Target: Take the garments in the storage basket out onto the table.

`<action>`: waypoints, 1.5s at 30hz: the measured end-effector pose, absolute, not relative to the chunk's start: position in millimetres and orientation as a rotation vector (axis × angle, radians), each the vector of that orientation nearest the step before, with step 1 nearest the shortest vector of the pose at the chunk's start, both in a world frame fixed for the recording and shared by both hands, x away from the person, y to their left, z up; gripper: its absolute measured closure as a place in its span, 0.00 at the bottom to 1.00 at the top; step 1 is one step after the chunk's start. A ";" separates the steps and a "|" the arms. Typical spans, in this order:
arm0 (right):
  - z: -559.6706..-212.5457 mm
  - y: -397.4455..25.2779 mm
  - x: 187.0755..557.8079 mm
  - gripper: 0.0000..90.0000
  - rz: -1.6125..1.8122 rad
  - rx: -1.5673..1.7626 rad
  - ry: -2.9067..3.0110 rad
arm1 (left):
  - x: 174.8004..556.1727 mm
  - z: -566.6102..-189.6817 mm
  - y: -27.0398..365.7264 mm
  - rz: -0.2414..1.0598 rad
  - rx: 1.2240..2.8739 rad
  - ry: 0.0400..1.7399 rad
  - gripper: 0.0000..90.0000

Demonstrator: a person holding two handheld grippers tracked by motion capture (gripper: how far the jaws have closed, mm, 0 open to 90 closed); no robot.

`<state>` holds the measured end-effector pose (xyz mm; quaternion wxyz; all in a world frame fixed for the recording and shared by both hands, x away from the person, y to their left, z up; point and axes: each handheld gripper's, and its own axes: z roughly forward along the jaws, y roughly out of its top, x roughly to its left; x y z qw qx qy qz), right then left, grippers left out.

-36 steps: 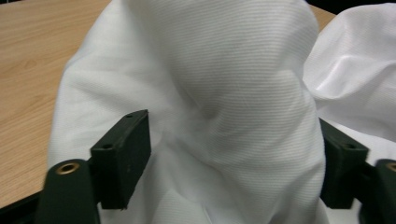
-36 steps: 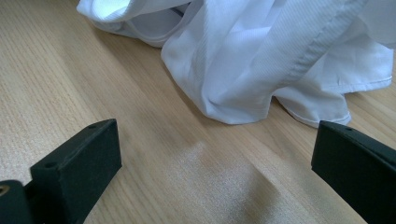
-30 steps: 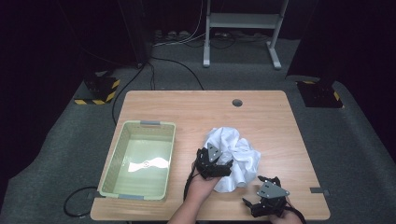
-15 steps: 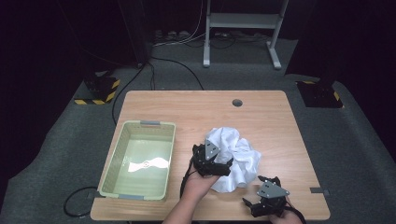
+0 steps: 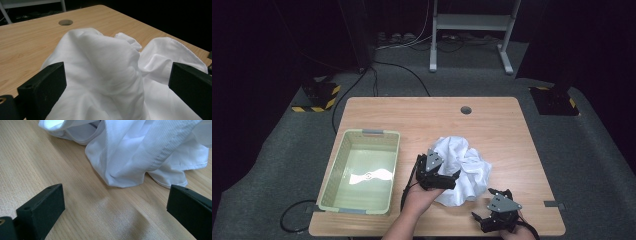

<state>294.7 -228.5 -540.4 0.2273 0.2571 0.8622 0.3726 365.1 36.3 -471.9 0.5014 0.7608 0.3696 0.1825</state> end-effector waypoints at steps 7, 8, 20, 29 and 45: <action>-540.6 -228.1 294.6 0.01 1.023 0.706 2.375 | 358.8 -476.2 45.6 0.437 1.819 0.905 0.01; -540.6 -228.1 294.5 0.01 1.023 0.705 2.375 | 358.2 -476.5 46.9 0.432 1.818 0.910 0.01; -540.7 -227.7 294.3 0.01 1.019 0.703 2.376 | 343.8 -473.7 64.6 0.430 1.792 0.934 0.01; -540.8 -227.4 294.1 0.01 1.016 0.699 2.376 | 330.3 -467.9 80.0 0.436 1.788 0.962 0.01; -540.9 -226.9 293.9 0.01 1.011 0.696 2.377 | 300.5 -455.7 103.6 0.455 1.760 0.965 0.01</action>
